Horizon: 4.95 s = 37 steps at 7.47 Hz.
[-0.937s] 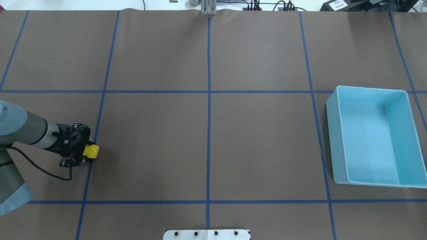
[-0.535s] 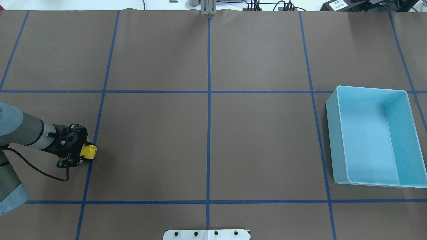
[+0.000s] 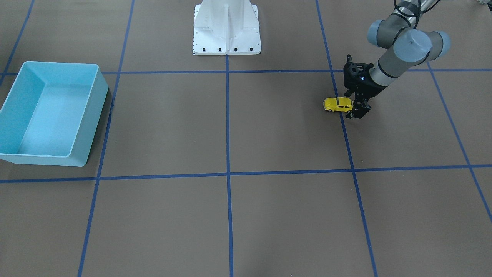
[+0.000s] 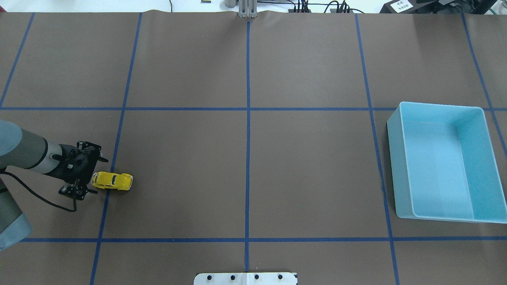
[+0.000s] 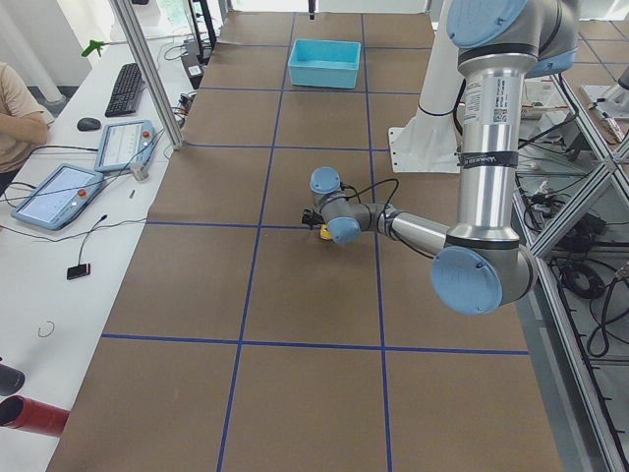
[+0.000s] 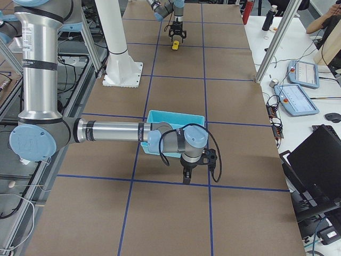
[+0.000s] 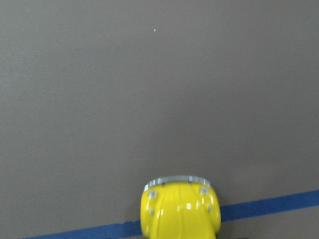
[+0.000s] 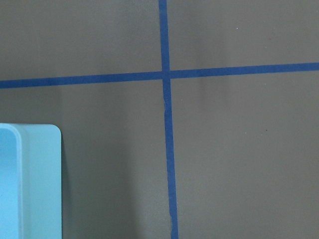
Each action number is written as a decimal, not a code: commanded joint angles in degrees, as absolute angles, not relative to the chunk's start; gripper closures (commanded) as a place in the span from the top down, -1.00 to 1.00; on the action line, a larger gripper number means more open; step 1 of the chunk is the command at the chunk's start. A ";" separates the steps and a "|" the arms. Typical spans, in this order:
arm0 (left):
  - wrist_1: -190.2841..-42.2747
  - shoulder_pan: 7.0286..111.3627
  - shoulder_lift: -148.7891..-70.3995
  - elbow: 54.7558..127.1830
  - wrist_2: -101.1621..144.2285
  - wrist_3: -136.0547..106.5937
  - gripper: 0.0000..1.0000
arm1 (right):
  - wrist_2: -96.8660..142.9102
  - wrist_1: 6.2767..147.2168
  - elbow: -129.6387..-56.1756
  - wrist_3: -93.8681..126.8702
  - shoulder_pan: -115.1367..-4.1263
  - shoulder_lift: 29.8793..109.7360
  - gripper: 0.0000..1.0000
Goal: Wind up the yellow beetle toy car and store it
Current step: 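Open the left gripper to release the car and retract the left arm, then reach the right gripper over to the yellow car, then lower the right gripper and grasp the yellow car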
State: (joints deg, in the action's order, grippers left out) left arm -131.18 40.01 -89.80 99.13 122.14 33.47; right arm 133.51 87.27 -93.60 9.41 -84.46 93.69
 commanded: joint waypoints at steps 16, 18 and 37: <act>-93.08 88.84 -87.98 96.95 139.83 3.25 1.00 | 131.66 76.03 -98.77 8.44 -67.18 77.28 1.00; -93.51 90.96 -85.52 95.81 139.83 3.25 1.00 | 131.40 75.68 -105.17 9.22 -61.63 73.40 1.00; -93.69 93.78 -84.20 93.60 139.31 3.25 1.00 | 96.59 60.12 -102.22 8.44 -18.28 63.54 1.00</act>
State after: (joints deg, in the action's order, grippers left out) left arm -93.69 93.78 -84.21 93.60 139.31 3.30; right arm 96.64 60.46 -102.86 8.50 -18.28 63.76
